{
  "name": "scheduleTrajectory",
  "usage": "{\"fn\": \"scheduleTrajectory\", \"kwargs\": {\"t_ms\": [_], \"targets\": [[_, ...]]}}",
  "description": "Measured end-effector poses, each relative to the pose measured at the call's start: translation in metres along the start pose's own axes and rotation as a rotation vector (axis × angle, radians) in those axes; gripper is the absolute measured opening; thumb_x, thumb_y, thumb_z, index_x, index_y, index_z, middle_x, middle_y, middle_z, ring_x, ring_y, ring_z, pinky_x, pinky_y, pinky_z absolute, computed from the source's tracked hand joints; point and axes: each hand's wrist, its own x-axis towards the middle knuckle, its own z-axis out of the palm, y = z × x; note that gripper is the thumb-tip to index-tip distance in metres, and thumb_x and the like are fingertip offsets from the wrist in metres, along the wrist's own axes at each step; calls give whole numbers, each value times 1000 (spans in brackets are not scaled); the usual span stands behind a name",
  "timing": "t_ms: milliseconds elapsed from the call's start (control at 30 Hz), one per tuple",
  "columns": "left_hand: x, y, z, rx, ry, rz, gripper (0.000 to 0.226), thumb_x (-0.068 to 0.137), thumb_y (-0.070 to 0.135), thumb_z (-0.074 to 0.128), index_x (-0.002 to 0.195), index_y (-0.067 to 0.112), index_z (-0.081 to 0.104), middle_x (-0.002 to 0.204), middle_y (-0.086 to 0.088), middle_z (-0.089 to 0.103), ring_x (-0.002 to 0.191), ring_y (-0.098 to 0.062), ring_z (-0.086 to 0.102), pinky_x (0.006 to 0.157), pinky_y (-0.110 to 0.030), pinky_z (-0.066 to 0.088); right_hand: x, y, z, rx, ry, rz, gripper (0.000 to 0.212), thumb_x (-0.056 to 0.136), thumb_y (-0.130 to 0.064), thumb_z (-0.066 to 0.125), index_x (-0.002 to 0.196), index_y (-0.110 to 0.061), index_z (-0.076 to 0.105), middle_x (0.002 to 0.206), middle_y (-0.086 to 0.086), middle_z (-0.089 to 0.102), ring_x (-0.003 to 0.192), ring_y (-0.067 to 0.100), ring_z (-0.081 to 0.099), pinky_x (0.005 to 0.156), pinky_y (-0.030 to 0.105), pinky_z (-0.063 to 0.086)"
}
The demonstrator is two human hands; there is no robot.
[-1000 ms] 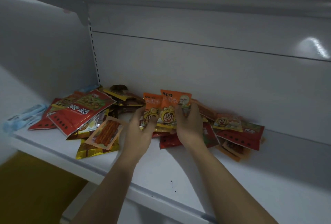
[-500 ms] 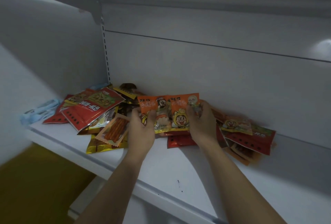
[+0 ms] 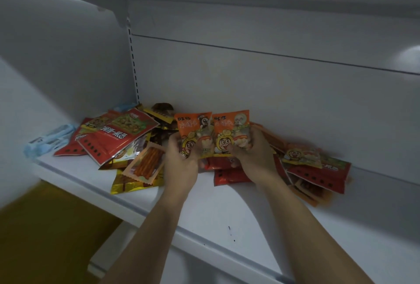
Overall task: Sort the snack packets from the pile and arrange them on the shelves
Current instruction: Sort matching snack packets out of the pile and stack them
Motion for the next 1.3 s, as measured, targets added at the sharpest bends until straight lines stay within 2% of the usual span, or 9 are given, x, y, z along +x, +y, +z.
{"fn": "scheduleTrajectory", "kwargs": {"t_ms": [133,267,367,500,633,733,867,1033,1300], "targets": [[-4,9,3,-73,1,-31,38,86,28,74,117,28,52,103,11,66,73,-6,70,74,-50,59,-2,-8,-8,15,79,-58,42,82,-16,77,111,-37,55,108,-5,70,90,19,71,79,45,59],[-17,29,9,-124,-71,-16,33,86,21,74,111,27,53,100,5,68,47,-13,59,60,-42,58,-14,-27,-25,30,147,-65,37,85,-14,75,113,-27,56,97,-8,69,69,9,70,66,35,61],[-32,43,17,-107,-104,3,41,85,28,75,119,24,53,102,7,69,48,-11,59,55,-31,54,-34,-34,-48,57,181,-77,33,85,-11,75,101,-31,56,89,-10,67,63,14,68,54,33,57],[-62,62,45,-139,-179,23,37,82,27,77,114,24,58,103,9,69,78,-3,67,70,-23,53,-68,-32,-96,70,310,-93,28,84,-10,75,103,-23,60,82,-7,69,65,10,66,56,25,53],[-108,82,89,-218,-309,-6,29,83,17,78,104,22,58,92,-1,69,43,-8,54,41,-26,42,-110,-30,-160,80,463,-96,21,92,-7,64,112,-11,58,75,3,65,48,8,56,46,25,49],[-149,94,127,-206,-430,14,36,80,14,80,108,20,58,94,0,69,56,-11,61,44,-26,45,-150,-25,-212,61,531,-69,18,96,-7,57,113,-13,58,75,1,65,52,6,57,47,23,49],[-210,103,173,-157,-594,0,30,86,7,73,108,17,56,95,-1,68,67,-14,70,51,-22,51,-214,-14,-276,-18,683,-11,6,96,-19,62,91,-20,65,74,-1,67,64,12,61,51,21,51],[-293,110,221,-144,-744,-15,38,82,6,76,106,25,54,104,-5,70,90,-29,69,52,-20,48,-291,-3,-339,9,851,88,10,94,-21,65,98,-12,67,86,2,71,70,12,68,60,31,60],[-411,125,267,-113,-899,-40,36,88,8,70,117,20,52,101,2,69,76,-23,69,58,-31,56,-394,2,-414,115,1049,107,9,91,-12,68,98,-10,63,85,11,72,59,16,68,56,30,56]]}}
